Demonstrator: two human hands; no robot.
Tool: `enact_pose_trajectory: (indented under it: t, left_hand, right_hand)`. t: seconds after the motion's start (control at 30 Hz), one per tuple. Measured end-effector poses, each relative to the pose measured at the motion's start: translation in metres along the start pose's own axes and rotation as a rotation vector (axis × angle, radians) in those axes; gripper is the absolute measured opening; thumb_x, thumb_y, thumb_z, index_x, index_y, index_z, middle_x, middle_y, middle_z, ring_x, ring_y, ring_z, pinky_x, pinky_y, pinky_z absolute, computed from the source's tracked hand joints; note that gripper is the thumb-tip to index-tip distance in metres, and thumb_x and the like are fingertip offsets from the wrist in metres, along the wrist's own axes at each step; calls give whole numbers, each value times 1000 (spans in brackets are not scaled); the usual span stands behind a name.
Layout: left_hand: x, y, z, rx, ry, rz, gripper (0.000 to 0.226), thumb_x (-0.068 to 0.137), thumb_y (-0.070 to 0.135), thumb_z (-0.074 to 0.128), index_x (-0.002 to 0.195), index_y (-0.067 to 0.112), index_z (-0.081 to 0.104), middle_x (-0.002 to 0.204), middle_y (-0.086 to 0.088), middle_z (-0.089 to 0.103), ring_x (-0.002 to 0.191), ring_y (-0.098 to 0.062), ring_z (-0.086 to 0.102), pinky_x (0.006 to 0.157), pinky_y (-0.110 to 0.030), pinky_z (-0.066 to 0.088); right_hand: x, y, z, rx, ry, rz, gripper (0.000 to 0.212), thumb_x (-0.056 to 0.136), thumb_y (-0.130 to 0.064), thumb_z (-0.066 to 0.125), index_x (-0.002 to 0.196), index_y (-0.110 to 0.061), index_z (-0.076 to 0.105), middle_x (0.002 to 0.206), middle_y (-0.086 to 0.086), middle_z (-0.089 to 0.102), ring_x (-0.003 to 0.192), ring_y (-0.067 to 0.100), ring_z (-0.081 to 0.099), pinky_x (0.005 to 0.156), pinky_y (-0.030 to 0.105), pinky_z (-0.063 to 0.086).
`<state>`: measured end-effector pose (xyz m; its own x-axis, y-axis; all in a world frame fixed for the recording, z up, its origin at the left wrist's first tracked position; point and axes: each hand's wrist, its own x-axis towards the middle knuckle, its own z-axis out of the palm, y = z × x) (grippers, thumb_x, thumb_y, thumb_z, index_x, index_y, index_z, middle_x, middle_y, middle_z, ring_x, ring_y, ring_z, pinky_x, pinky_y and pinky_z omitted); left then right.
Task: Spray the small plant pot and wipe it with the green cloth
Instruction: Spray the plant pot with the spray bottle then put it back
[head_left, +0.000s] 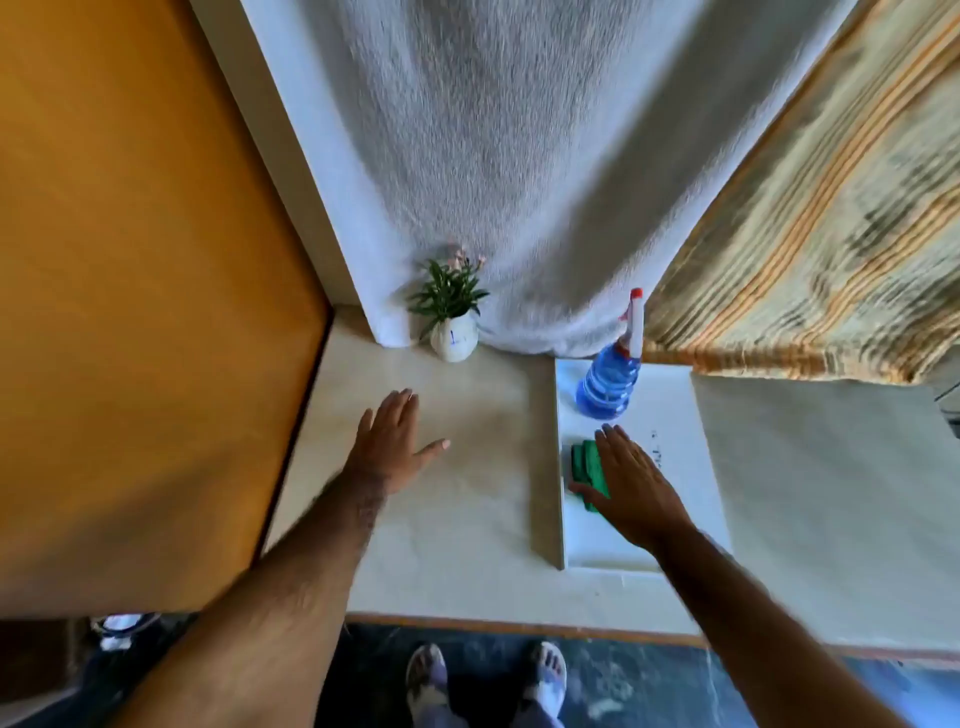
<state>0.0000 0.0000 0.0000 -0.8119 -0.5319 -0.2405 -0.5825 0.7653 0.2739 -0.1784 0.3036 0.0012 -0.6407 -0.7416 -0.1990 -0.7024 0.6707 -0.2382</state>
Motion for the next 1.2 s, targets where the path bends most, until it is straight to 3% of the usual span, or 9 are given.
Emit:
enact_pose_trajectory:
  t: [0.17, 0.33, 0.47, 0.63, 0.77, 0.9, 1.0, 1.07, 1.2]
  left_hand:
    - [-5, -20, 49, 37, -135, -65, 94, 99, 70, 43, 167, 13, 12, 179, -2, 5, 165, -19, 5, 134, -51, 9]
    - [-15, -28, 78, 102, -39, -20, 106, 89, 79, 20, 166, 5, 19, 177, -13, 15, 163, -30, 20, 129, -60, 17]
    - [-17, -34, 94, 118, 5, -13, 114, 85, 86, -3, 167, 9, 14, 177, -8, 11, 164, -25, 15, 131, -64, 11]
    - [-16, -37, 105, 116, 48, -2, 102, 94, 79, 5, 166, 8, 19, 176, -8, 18, 162, -26, 22, 129, -68, 17]
    - [-16, -41, 111, 111, 105, 16, 102, 95, 79, -2, 166, 9, 20, 176, -7, 18, 162, -25, 23, 130, -68, 16]
    - [-15, -42, 116, 137, 125, 0, 98, 95, 78, 8, 167, 12, 16, 178, -3, 12, 164, -20, 15, 129, -70, 10]
    - [-13, -43, 119, 155, 126, -12, 95, 95, 75, 14, 168, 15, 10, 179, 1, 6, 164, -16, 7, 129, -72, 4]
    - [-13, -44, 119, 165, 126, -9, 95, 95, 76, 13, 168, 16, 8, 179, 1, 4, 165, -16, 6, 129, -72, 2]
    - [-16, -46, 121, 168, 166, 11, 93, 97, 74, 20, 168, 14, 15, 178, -1, 12, 164, -18, 13, 128, -74, 10]
  right_hand:
    - [-9, 8, 39, -78, -41, 37, 102, 93, -74, 34, 160, 1, 19, 170, 15, 16, 158, 26, 11, 129, 39, 13]
    - [-13, 0, 65, -63, 45, 76, 99, 97, -69, 43, 161, 1, 13, 171, 14, 11, 159, 24, 7, 126, 34, 1]
    - [-7, -3, 64, 148, 85, 138, 94, 96, -64, 47, 161, -2, 18, 171, 12, 13, 158, 22, 9, 127, 34, 6]
    - [43, 5, 18, 559, 380, 371, 92, 94, -51, 64, 160, -4, 22, 167, 18, 24, 155, 27, 20, 127, 42, 18]
    - [103, 26, -29, 672, 544, 241, 96, 82, -48, 83, 154, -8, 34, 155, 14, 44, 143, 27, 42, 119, 49, 35]
    - [146, 35, -52, 772, 515, 147, 86, 72, -49, 89, 145, -31, 46, 124, -8, 60, 110, 4, 58, 100, 29, 50]
    - [159, 35, -48, 936, 496, 239, 78, 67, -55, 89, 132, -22, 61, 87, -17, 71, 82, -2, 66, 79, 17, 53]
    - [161, 33, -44, 978, 549, 240, 60, 76, -40, 85, 130, -26, 64, 71, -19, 69, 70, -3, 66, 71, 15, 54]
    - [161, 19, -47, 1027, 671, 209, 37, 85, -16, 73, 117, -35, 68, 86, -9, 75, 77, 16, 73, 78, 31, 61]
